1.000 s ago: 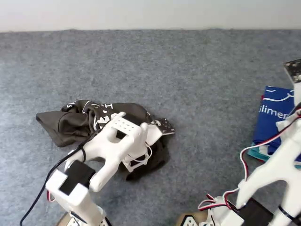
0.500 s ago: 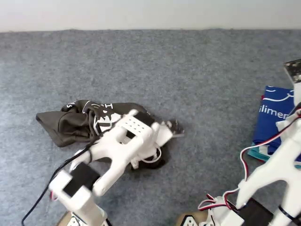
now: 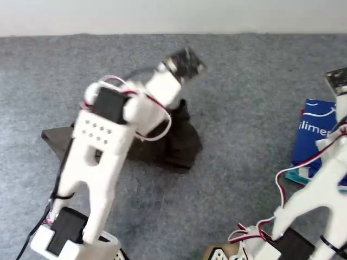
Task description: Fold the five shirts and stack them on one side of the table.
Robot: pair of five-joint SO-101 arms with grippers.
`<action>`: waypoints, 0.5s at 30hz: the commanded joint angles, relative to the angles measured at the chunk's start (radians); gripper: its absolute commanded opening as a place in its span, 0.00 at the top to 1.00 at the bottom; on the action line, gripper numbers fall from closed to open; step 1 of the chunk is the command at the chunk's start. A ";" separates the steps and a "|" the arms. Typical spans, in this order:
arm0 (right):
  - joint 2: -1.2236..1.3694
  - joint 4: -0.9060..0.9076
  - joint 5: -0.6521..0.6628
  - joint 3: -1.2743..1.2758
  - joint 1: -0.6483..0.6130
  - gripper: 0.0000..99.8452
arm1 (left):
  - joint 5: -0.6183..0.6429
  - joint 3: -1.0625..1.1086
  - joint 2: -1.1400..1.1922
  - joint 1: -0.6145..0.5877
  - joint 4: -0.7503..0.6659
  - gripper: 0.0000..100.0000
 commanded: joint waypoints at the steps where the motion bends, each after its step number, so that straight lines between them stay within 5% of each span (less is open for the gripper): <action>1: -0.028 0.031 -0.012 0.028 -0.035 0.99 | 0.002 -0.268 -0.041 -0.005 0.005 0.98; 15: -0.027 0.031 -0.017 0.153 -0.061 0.99 | -0.109 -0.677 -0.044 0.058 -0.032 0.98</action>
